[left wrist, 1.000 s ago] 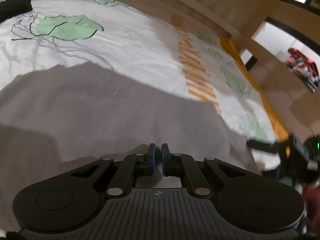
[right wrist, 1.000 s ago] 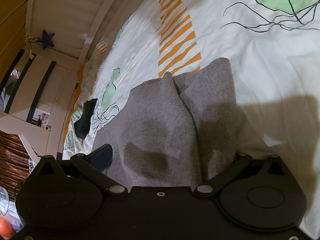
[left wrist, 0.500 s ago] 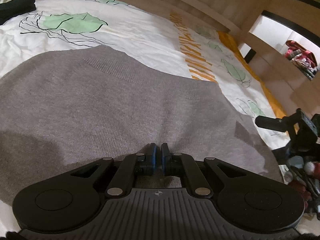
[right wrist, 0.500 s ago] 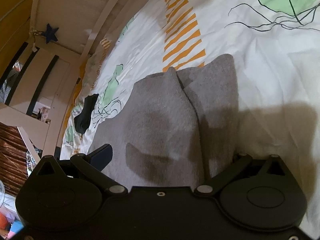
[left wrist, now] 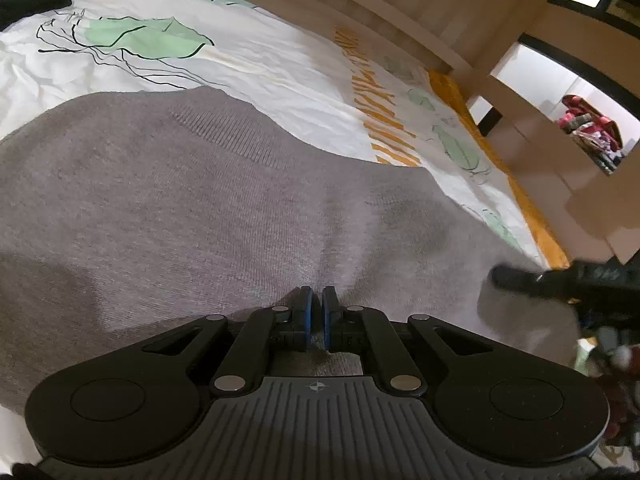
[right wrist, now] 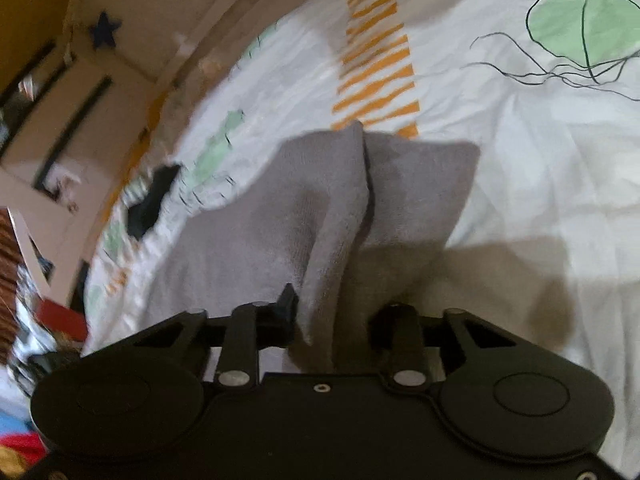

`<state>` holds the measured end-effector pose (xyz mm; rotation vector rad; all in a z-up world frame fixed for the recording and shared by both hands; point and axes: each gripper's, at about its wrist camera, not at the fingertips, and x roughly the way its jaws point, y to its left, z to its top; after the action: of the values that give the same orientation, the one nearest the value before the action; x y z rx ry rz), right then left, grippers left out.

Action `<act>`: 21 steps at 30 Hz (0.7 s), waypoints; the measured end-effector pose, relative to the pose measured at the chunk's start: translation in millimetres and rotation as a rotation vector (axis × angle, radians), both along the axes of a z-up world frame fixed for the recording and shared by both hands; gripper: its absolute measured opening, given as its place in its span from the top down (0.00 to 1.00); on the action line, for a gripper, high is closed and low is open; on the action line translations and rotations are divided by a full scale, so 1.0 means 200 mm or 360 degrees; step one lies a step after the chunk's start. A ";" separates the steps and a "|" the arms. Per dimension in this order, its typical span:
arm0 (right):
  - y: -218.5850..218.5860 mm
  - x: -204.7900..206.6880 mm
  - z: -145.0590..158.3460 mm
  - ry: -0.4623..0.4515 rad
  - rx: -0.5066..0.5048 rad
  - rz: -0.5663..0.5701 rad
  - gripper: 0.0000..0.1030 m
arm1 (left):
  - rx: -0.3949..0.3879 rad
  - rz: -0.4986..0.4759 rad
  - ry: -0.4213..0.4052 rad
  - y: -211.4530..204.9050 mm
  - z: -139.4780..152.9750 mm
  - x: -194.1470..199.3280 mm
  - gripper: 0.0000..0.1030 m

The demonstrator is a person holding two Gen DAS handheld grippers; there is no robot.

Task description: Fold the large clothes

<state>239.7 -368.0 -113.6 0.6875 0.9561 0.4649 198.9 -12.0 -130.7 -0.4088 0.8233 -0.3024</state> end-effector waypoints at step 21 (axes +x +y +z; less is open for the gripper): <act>1.13 0.27 0.39 -0.0074 0.0050 0.0521 0.67 | -0.0221 0.0042 0.0111 0.27 -0.03 -0.25 0.93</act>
<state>294.7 -141.0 -36.4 0.5466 1.0232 0.7824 149.3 42.8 -135.9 -0.5622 0.8670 -0.3231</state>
